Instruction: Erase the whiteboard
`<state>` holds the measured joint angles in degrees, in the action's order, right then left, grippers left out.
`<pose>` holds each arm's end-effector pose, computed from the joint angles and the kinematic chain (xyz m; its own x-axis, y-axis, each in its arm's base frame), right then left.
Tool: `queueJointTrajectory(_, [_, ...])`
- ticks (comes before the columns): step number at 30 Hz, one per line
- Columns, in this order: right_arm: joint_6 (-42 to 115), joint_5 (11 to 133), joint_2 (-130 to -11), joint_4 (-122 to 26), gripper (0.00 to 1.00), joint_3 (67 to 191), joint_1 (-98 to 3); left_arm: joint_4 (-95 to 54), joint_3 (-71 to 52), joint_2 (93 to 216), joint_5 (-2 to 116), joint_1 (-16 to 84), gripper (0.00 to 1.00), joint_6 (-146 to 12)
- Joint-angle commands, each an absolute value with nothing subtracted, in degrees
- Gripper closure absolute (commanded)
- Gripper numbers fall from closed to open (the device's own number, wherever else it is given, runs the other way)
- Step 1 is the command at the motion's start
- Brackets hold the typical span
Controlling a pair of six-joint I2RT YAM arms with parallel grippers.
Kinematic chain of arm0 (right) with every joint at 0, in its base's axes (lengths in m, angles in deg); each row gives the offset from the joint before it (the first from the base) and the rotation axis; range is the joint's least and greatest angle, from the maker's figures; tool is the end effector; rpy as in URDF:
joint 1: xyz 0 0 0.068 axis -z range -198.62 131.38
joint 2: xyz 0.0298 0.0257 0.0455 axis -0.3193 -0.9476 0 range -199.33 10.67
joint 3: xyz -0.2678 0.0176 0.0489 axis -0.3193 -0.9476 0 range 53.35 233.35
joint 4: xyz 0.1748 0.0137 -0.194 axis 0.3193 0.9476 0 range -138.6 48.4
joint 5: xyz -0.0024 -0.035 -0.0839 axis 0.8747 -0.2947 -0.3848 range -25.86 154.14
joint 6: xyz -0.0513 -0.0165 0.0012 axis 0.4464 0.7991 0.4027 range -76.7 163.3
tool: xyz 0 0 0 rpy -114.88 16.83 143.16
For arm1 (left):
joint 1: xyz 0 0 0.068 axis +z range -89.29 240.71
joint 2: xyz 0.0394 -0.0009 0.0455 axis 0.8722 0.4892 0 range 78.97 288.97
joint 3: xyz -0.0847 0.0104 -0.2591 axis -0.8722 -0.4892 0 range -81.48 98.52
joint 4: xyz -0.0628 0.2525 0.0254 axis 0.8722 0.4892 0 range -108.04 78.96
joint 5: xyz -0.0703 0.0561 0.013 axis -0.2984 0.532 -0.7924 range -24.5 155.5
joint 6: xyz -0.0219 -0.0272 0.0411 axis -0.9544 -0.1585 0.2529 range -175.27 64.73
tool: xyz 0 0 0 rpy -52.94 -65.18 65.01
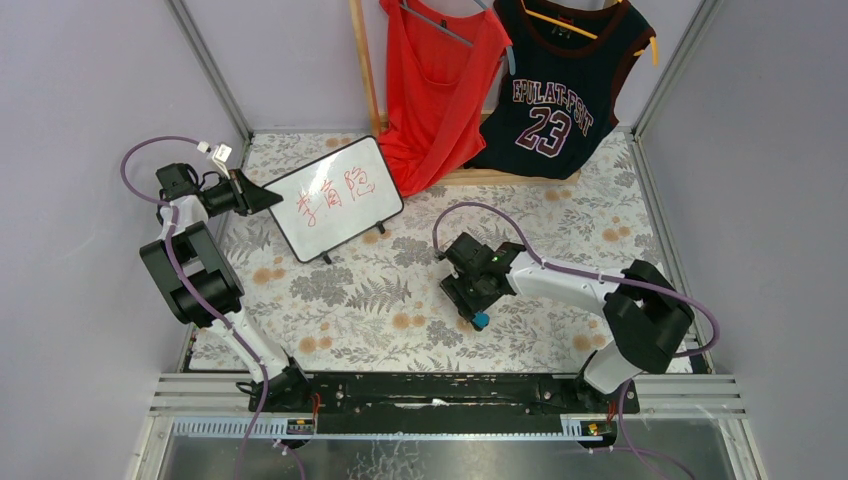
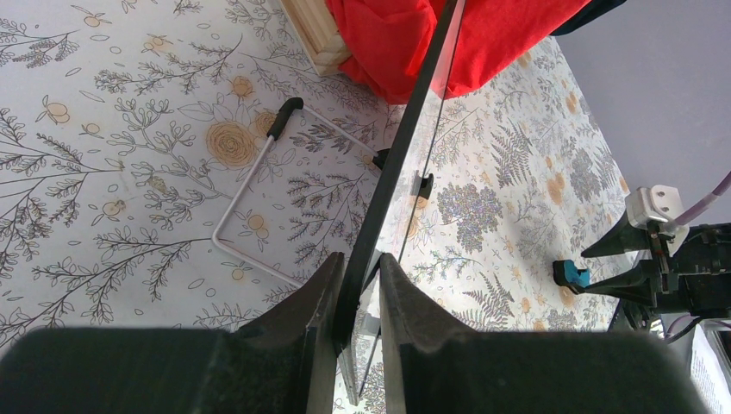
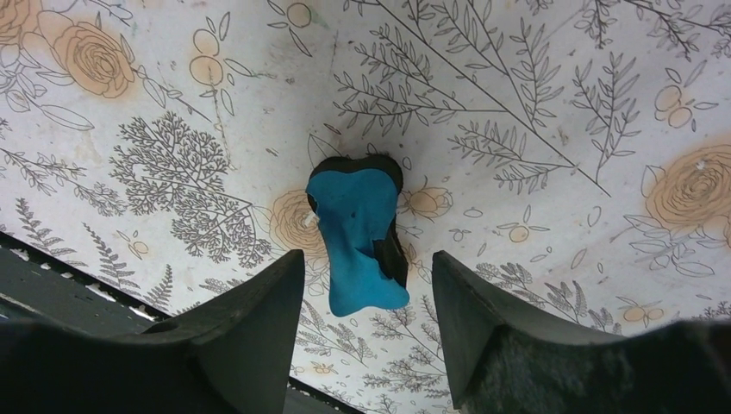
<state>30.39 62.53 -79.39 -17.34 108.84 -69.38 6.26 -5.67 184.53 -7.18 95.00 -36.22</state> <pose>0.1912 0.2325 0.1878 -0.7340 -0.5456 -0.4046 -0.6186 0.7829 0.0665 0.3356 0.1877 0.2299 -0.5358 -0.2478 -0.8072 0.4976 0.6797 -0.5389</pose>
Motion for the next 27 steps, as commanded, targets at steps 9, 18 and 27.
queueJointTrajectory(9, [31.3, 65.3, -81.1, -19.6, 0.42, 109.1, -69.7, 8.2, -6.4, 184.4, -3.7, 94.9, 1.0, -34.2])
queueJointTrajectory(18, [31.2, 66.5, -82.2, -20.1, 0.51, 108.6, -69.8, 8.2, -6.2, 184.4, -3.8, 94.9, 1.0, -34.4])
queueJointTrajectory(27, [31.1, 66.6, -82.2, -20.5, 0.52, 107.4, -69.8, 8.2, -6.4, 184.5, -3.8, 94.9, 1.0, -34.3])
